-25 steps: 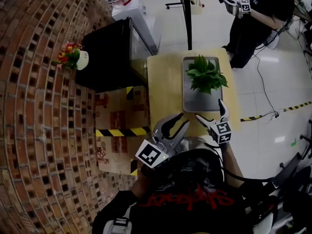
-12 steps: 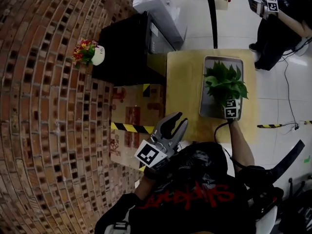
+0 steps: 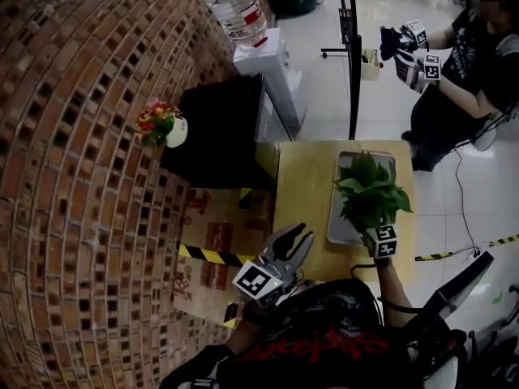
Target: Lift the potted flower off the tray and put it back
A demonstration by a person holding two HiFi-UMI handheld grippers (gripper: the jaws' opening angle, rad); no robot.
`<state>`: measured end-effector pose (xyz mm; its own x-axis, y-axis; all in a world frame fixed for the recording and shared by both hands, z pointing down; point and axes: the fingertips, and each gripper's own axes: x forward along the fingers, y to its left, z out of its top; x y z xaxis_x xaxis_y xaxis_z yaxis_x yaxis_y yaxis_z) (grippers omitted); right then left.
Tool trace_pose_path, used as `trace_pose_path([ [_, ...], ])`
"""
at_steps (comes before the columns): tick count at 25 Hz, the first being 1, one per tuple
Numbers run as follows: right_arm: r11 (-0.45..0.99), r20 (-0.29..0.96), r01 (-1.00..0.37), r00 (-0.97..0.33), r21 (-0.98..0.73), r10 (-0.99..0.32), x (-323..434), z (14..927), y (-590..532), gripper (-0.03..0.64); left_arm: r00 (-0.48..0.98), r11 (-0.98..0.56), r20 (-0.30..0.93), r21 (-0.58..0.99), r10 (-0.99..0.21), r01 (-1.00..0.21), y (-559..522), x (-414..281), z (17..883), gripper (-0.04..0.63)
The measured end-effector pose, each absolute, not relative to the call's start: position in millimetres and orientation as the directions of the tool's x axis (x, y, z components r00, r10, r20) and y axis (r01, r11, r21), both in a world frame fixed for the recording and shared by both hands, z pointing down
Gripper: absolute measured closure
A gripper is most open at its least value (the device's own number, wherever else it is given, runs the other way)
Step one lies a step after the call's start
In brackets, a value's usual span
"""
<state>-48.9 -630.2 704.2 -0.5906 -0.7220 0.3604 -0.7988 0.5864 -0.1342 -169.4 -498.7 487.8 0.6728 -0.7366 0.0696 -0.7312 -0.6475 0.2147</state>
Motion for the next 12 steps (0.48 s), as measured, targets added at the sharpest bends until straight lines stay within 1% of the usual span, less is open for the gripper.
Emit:
trace_pose_path([
  [3,0.600,0.276,-0.791,-0.607,-0.122,-0.745,-47.5,643.4,-618.0,0.061,0.698,-0.672,0.030,0.242,-0.716,-0.700,-498.8,-169.1,484.7,0.503],
  [5,0.608,0.222,-0.787,-0.614,-0.102,-0.758,-50.1,606.6,-606.8,0.060,0.706,-0.679,0.003,0.267,-0.709,-0.683,-498.7,-172.7,481.2,0.527],
  [7,0.606,0.175,-0.791,-0.610,-0.081,-0.773,-50.8,576.3,-596.0,0.060,0.721,-0.693,0.004,0.272,-0.693,-0.668,-500.4,-171.7,479.0,0.532],
  [9,0.602,0.143,-0.796,-0.605,-0.068,-0.783,-51.8,556.2,-584.6,0.060,0.742,-0.713,0.016,0.261,-0.670,-0.650,-500.8,-168.0,479.1,0.532],
  [12,0.598,0.128,-0.800,-0.600,-0.060,-0.790,-52.8,549.3,-577.4,0.060,0.779,-0.756,0.012,0.233,-0.627,-0.612,-500.5,-162.5,478.8,0.534],
])
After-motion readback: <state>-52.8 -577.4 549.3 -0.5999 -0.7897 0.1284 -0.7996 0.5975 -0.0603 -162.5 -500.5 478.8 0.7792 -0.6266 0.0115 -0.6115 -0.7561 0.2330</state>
